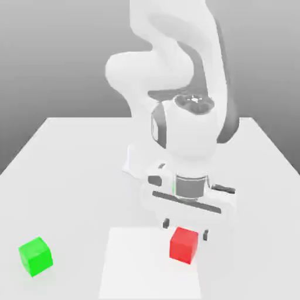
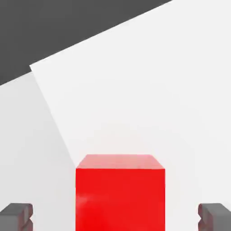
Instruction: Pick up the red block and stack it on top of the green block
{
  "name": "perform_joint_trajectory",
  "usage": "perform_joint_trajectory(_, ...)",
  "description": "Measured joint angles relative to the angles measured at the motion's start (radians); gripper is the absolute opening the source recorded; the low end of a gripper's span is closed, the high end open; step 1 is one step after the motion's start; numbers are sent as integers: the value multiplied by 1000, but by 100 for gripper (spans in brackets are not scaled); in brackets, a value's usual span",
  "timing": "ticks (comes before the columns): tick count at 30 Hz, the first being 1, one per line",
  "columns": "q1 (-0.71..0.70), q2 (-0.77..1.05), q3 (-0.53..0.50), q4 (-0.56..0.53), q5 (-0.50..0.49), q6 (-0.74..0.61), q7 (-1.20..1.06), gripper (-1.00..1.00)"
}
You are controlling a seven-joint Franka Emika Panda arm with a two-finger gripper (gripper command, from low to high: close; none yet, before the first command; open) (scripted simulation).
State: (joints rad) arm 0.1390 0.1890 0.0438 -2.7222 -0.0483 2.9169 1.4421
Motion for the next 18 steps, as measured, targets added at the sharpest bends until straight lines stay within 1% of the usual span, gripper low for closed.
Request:
perform_joint_trajectory(2,5,53,-7,6,-6,44,6,0)
perform_joint_trajectory(3,8,71,-10,7,-8,59,8,-100)
perform_joint_trajectory(10,8,71,-10,8,-12,60,12,-100)
perform_joint_trajectory(18,3,-116,5,-18,30,-98,-20,-100)
